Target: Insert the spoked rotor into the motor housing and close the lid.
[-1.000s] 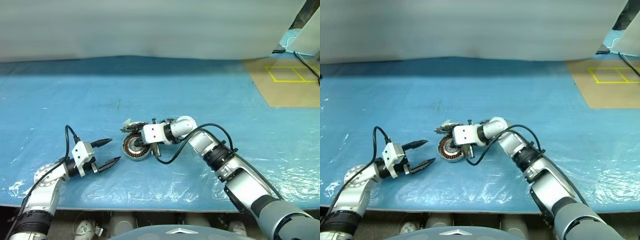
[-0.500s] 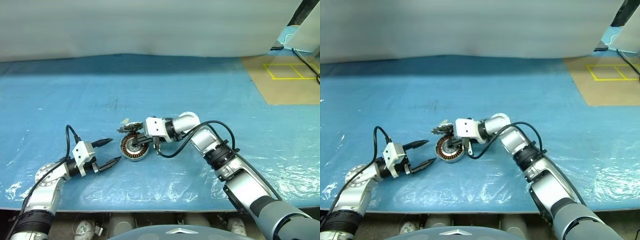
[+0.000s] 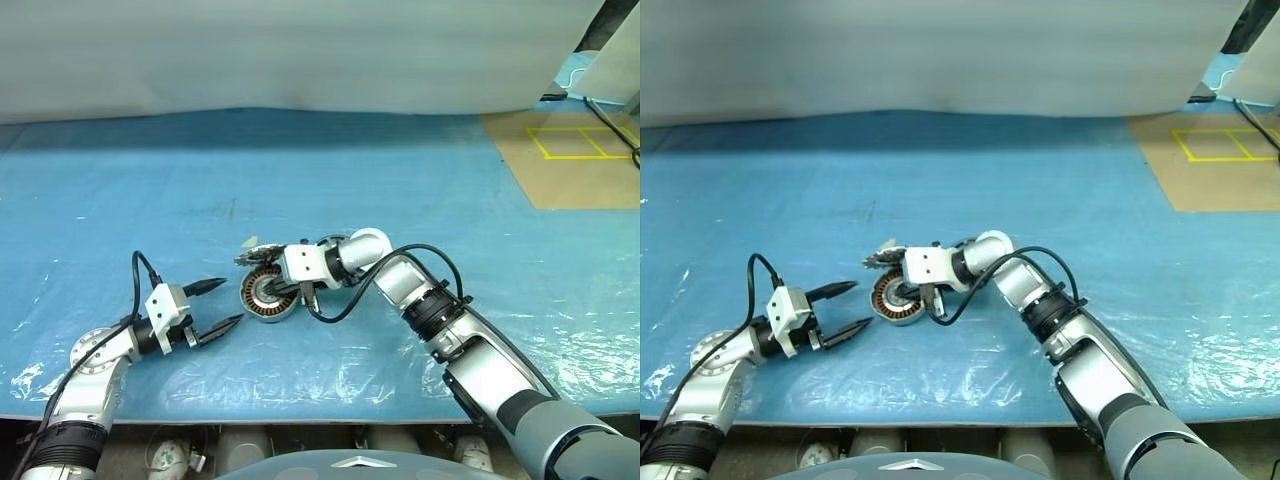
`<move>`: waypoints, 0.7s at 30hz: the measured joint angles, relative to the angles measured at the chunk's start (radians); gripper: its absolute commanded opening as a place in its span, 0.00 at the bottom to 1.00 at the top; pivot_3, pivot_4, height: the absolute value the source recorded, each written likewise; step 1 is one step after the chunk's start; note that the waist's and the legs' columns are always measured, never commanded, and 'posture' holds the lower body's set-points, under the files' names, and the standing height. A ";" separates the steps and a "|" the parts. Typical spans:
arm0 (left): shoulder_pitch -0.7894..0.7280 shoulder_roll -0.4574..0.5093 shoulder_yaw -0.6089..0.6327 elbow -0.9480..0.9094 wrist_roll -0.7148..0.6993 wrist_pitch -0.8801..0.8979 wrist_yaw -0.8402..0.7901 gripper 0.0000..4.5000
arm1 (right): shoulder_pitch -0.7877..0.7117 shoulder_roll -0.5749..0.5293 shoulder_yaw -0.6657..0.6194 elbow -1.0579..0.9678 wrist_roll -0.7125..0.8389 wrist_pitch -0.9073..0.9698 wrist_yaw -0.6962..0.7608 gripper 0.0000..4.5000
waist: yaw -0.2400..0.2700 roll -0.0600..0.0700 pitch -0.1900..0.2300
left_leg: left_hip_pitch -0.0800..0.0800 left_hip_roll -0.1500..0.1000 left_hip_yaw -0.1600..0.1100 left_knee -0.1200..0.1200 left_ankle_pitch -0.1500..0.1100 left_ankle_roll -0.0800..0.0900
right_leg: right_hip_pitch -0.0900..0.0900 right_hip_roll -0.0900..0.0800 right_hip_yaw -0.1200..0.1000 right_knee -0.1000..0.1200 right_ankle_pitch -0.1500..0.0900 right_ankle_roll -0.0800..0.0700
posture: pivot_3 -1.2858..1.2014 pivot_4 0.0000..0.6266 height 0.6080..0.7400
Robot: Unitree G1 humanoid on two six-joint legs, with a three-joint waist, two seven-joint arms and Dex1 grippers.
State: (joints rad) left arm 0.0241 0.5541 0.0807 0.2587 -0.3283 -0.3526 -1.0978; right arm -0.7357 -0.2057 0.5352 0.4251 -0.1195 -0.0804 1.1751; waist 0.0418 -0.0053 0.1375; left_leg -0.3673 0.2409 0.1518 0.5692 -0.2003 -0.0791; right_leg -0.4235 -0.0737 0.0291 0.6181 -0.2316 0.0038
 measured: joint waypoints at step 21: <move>-0.013 0.000 -0.005 -0.005 0.001 0.002 0.011 0.88 | -0.082 -0.042 0.089 0.062 -0.183 -0.223 -0.089 0.00 | 0.001 0.000 0.000 | 0.004 -0.001 0.000 0.003 0.000 0.000 | 0.003 -0.001 0.002 0.003 0.000 0.000 | 0.52 0.24 1.00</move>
State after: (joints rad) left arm 0.0109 0.5537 0.0753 0.2539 -0.3276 -0.3503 -1.0870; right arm -0.8182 -0.2474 0.6237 0.4870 -0.3028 -0.3029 1.0862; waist 0.0430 -0.0053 0.1373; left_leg -0.3628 0.2402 0.1518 0.5718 -0.2004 -0.0789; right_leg -0.4203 -0.0744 0.0306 0.6210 -0.2319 0.0034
